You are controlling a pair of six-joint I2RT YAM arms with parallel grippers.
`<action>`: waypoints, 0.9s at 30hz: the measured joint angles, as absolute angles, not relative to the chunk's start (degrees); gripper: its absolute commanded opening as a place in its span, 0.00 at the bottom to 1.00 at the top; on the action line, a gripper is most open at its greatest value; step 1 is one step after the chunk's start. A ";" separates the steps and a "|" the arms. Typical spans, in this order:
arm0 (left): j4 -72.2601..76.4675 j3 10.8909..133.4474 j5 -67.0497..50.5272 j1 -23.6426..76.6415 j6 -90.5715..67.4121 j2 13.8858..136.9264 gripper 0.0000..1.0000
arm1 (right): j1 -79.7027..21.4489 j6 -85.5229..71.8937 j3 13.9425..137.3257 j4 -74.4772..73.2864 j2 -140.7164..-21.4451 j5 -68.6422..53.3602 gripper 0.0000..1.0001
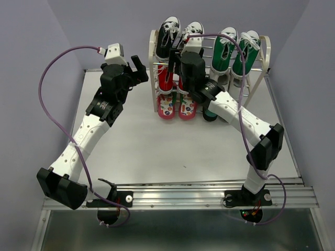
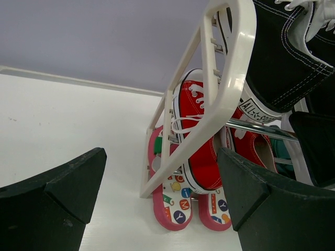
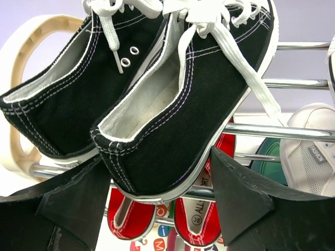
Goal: Place and organize the shoes onto the shoe shelf
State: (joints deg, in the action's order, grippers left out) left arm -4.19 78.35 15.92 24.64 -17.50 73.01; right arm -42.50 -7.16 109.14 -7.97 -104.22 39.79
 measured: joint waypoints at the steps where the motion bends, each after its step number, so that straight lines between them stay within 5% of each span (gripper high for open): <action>1: -4.19 78.35 15.92 24.64 -17.50 73.01 0.99 | -42.48 -7.01 107.87 -7.33 -103.37 39.48 0.40; 8: -4.08 78.35 14.44 24.64 -17.50 73.10 0.99 | -42.04 -5.52 101.19 -6.63 -97.49 35.79 0.36; 12: -3.88 78.37 12.71 24.64 -17.52 74.02 0.99 | -41.67 -4.62 99.39 -6.96 -95.33 34.52 0.53; 19: -3.81 78.46 9.54 24.64 -17.52 75.70 0.99 | -41.69 -3.86 99.15 -7.11 -95.22 34.09 0.69; 24: -3.62 78.48 7.81 24.64 -17.52 76.01 0.99 | -41.69 -4.21 99.15 -7.14 -95.22 33.85 0.97; 27: -3.42 78.48 7.25 24.64 -17.50 76.01 0.99 | -41.69 -4.23 99.15 -7.46 -95.02 33.43 1.00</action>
